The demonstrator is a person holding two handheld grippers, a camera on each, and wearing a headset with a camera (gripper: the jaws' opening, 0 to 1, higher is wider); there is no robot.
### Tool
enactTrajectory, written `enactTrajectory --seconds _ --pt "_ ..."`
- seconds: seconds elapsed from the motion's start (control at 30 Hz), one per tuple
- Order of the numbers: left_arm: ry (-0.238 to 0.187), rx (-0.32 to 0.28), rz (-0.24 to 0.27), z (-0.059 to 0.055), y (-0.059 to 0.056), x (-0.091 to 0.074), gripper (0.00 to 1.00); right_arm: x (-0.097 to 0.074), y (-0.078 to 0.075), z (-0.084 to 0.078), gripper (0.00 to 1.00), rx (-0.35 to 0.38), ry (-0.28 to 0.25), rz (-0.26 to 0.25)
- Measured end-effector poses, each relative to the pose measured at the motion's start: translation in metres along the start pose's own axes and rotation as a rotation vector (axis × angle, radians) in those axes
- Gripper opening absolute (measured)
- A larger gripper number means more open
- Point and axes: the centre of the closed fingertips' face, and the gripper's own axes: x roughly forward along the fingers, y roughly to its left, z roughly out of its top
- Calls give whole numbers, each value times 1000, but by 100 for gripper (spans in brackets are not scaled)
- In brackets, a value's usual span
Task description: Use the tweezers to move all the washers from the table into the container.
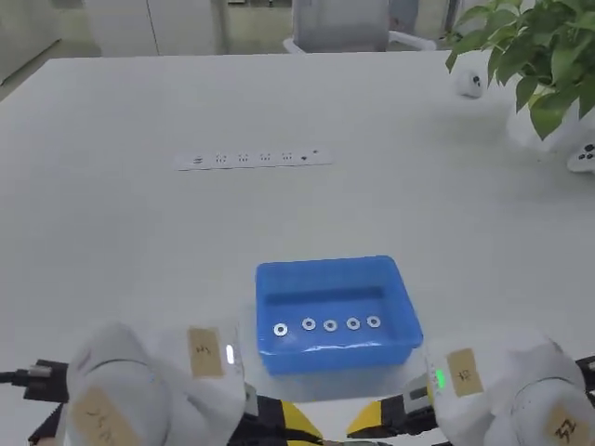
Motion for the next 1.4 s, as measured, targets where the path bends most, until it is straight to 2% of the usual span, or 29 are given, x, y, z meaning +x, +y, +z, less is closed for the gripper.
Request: enactTrajectory --seconds 0.1,0.2,0.23,0.4,0.57,0.63,0.8,0.97,1.03,1.1,1.13,1.2,1.23,1.27,1.4 --pt "46 -2 -4 -17 1 3 0 -13 -3 8 22 64 -81 -37" --pt "78 -8 -13 -32 2 8 0 -34 -4 11 26 138 -148 -78" --pt "85 -10 -17 -35 3 9 0 -37 -5 10 27 150 -156 -87" --pt "131 -5 -32 -49 4 16 0 -77 -14 6 36 278 -241 -196" --pt "174 -1 -40 -58 6 22 0 -112 -23 -8 43 301 -236 -299" --pt "169 -13 -43 -57 6 23 0 -127 -30 -15 46 304 -226 -360" --pt "194 -20 -40 -64 8 24 0 -156 -39 -20 52 344 -272 -447" --pt "174 -53 -28 -62 9 25 0 -168 -41 -24 56 366 -305 -495" --pt "157 -105 -7 -61 9 24 0 -170 -41 -22 57 371 -324 -507" --pt "102 -188 14 -54 7 21 2 -170 -39 -20 59 373 -338 -503" --pt "90 -196 20 -52 7 19 3 -169 -37 -19 59 366 -342 -499" --pt "47 -232 70 -45 8 10 5 -168 -36 -18 59 360 -342 -493" --pt "27 -242 116 -42 10 3 7 -168 -35 -17 59 357 -348 -489" --pt "6 -248 147 -38 11 -2 11 -169 -35 -15 60 357 -356 -488" --pt "-115 -316 324 -21 13 -34 29 -170 -33 -4 62 340 -404 -484"
